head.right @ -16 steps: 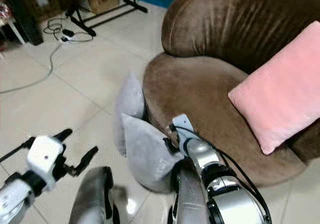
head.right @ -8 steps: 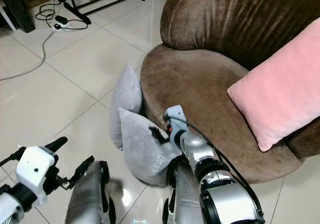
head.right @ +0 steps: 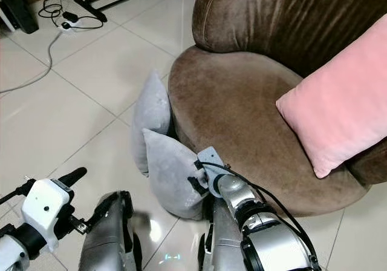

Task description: Move the pillow to the sofa from floor

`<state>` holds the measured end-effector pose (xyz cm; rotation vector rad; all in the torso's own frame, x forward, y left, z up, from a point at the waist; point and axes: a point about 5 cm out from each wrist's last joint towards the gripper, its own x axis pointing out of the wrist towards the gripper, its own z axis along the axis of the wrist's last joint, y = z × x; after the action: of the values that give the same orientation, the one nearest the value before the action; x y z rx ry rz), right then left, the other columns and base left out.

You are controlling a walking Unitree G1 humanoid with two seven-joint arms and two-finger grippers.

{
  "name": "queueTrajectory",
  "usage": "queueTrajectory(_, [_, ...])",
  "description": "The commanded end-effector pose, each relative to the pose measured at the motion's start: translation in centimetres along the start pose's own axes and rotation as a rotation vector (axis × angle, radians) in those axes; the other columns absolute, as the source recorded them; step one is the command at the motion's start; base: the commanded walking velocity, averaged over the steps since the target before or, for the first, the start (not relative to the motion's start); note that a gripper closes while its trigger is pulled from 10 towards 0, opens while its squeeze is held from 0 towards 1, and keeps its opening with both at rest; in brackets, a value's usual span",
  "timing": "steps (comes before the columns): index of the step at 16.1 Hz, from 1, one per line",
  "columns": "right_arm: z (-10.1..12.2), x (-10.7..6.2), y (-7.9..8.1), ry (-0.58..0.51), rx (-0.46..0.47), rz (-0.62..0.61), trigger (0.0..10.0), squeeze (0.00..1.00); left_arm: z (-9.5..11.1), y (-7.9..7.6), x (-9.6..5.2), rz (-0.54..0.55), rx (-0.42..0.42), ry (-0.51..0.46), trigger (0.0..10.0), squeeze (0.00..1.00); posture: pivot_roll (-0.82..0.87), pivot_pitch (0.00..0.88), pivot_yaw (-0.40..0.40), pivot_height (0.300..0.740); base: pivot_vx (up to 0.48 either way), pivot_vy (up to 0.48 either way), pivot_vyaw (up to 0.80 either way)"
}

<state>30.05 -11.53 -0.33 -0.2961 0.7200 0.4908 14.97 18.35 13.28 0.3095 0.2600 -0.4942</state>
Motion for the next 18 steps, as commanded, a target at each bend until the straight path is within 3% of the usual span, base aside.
queueTrajectory(1, [-1.7,0.0,0.7,0.055,0.001,0.005,10.0,0.00,-0.1,-0.6,-0.3,-0.039,-0.008,0.018,10.0,0.00,0.18,0.223,-0.026,0.576,0.000,0.000,0.00])
queueTrajectory(7, [-1.8,0.4,2.2,0.059,-0.007,0.031,10.0,0.00,0.0,-0.5,-1.1,-0.070,-0.004,0.047,10.0,0.00,0.19,0.234,-0.015,0.576,0.000,0.000,0.00])
queueTrajectory(8, [-1.7,0.4,2.5,0.057,-0.016,0.046,8.5,0.00,-0.1,-0.6,-1.3,-0.081,-0.010,0.060,10.0,0.00,0.19,0.234,-0.016,0.576,0.000,0.000,0.00])
queueTrajectory(9, [-1.6,0.5,2.8,0.057,-0.027,0.058,3.4,0.00,-0.4,-0.8,-1.4,-0.106,-0.013,0.080,10.0,0.00,0.19,0.232,-0.018,0.576,0.000,0.000,0.00])
queueTrajectory(10, [-1.5,0.5,2.9,0.057,-0.031,0.060,0.0,0.00,-0.5,-0.9,-1.5,-0.110,-0.014,0.086,10.0,0.00,0.19,0.232,-0.018,0.576,0.000,0.000,0.00])
queueTrajectory(18, [-1.5,0.6,2.9,0.077,-0.044,0.047,0.0,0.00,-0.7,-1.1,-1.7,-0.121,-0.018,0.104,10.0,0.00,0.19,0.227,-0.025,0.576,0.000,0.000,0.00])
